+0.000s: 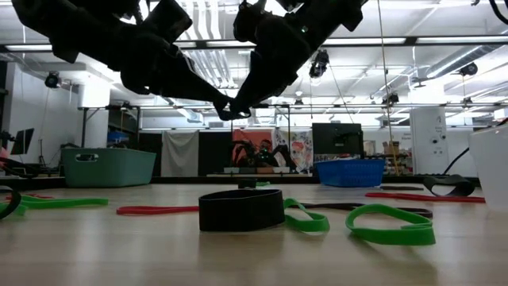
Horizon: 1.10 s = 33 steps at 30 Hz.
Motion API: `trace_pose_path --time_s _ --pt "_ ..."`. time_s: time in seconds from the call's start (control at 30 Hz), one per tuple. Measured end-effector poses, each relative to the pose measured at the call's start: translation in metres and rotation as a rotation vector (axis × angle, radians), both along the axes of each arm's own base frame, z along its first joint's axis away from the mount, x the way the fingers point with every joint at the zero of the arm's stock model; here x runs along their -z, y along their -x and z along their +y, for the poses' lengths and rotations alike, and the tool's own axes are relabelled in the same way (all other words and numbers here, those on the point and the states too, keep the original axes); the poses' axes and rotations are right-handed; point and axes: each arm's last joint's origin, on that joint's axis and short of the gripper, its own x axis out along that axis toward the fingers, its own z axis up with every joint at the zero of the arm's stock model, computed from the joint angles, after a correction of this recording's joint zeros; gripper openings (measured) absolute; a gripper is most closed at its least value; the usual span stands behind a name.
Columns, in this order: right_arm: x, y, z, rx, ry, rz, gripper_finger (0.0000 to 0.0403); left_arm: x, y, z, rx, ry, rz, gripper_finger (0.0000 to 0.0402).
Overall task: Sort rubber bands into baskets
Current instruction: Put the thick black rubber band into the light blue bin
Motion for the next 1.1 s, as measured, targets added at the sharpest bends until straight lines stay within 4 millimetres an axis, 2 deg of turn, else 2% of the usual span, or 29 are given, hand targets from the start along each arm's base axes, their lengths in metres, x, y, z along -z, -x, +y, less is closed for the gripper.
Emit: trace_pose_path --time_s 0.3,0.5,0.63,0.77,0.9,1.1 --pt "-0.005 0.004 -0.001 0.045 0.000 0.011 0.0135 -0.007 0.005 0.007 -0.036 -0.006 0.006 0.0000" --pt "-0.026 0.032 -0.011 0.183 0.090 0.113 0.0184 -0.015 0.020 0.029 -0.194 0.049 0.057 0.0000" --pt "-0.047 0.048 -0.019 0.279 0.116 0.089 0.0198 -0.026 0.038 0.052 -0.376 0.038 0.080 0.0000" --pt "-0.061 0.053 -0.021 0.290 0.118 0.033 0.0200 -0.035 0.059 0.082 -0.652 0.009 0.068 0.0000" --pt "-0.064 0.052 -0.021 0.273 0.129 0.005 0.0201 -0.051 0.077 0.113 -0.884 0.025 0.132 0.0000" --pt "-0.059 0.047 -0.021 0.266 0.139 0.006 0.0201 -0.070 0.098 0.153 -1.160 0.107 0.391 0.0000"
